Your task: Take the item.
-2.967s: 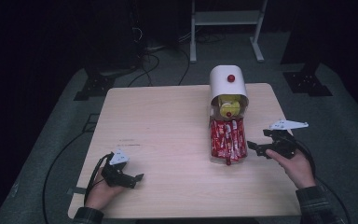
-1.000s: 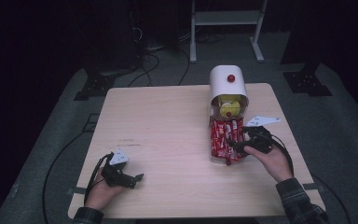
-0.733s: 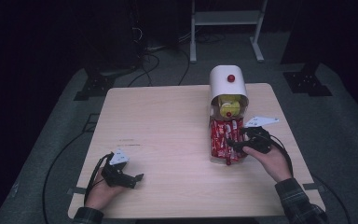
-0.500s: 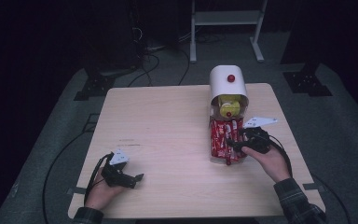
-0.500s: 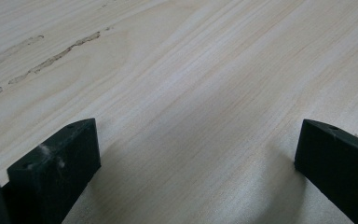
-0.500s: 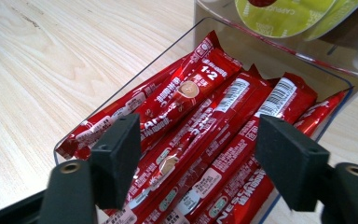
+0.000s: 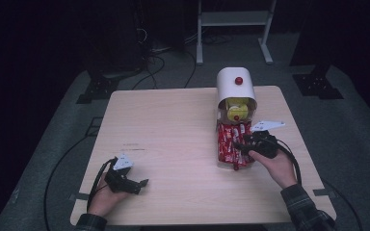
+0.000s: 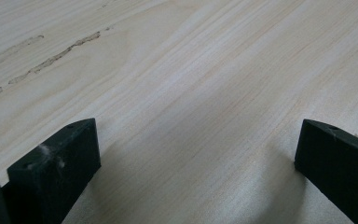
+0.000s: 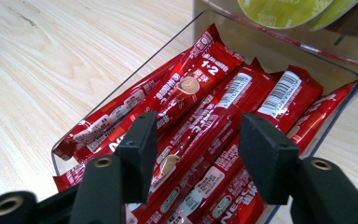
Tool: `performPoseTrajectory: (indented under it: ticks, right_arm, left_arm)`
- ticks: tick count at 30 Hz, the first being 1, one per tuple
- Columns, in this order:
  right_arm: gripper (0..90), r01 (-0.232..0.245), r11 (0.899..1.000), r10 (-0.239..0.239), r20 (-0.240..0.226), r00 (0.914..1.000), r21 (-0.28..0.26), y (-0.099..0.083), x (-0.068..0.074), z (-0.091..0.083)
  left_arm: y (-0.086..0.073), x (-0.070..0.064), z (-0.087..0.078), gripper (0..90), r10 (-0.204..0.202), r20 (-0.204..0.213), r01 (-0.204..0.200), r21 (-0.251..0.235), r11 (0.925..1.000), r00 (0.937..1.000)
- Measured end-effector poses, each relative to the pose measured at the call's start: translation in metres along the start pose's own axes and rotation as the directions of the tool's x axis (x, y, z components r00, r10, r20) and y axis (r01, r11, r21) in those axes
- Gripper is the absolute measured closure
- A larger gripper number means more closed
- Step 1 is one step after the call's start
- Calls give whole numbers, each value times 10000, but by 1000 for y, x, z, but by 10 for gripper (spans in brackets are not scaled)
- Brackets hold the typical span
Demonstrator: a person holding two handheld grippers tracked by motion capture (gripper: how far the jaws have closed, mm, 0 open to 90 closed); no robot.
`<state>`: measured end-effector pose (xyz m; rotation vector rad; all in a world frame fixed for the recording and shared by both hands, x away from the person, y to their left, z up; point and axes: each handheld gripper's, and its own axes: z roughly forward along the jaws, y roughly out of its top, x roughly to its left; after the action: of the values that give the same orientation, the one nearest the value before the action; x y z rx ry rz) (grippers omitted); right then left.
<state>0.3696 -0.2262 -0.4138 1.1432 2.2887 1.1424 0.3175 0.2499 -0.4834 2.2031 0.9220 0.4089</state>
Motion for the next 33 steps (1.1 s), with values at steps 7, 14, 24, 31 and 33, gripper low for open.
performPoseTrajectory:
  ticks: [7,14,24,31,33]
  right_arm:
    - [502,-78,9998,79,-67,9999,155,-1,0,3]
    - [567,4,9996,-7,114,9999,276,-2,2,5]
    - [650,-286,9986,282,87,9996,443,-3,1,5]
    - [715,-666,9965,666,14,9978,509,-3,-2,4]
    - [745,-783,9953,786,-23,9969,577,-3,-2,4]
  left_arm:
    - [0,0,0,0,-1,0,1,1,10000,10000]
    - [0,0,0,0,-2,0,2,-3,10000,10000]
    - [0,0,0,0,2,0,-2,1,10000,10000]
    - [0,0,0,0,1,0,-1,1,10000,10000]
    - [0,0,0,0,0,-1,0,0,10000,10000]
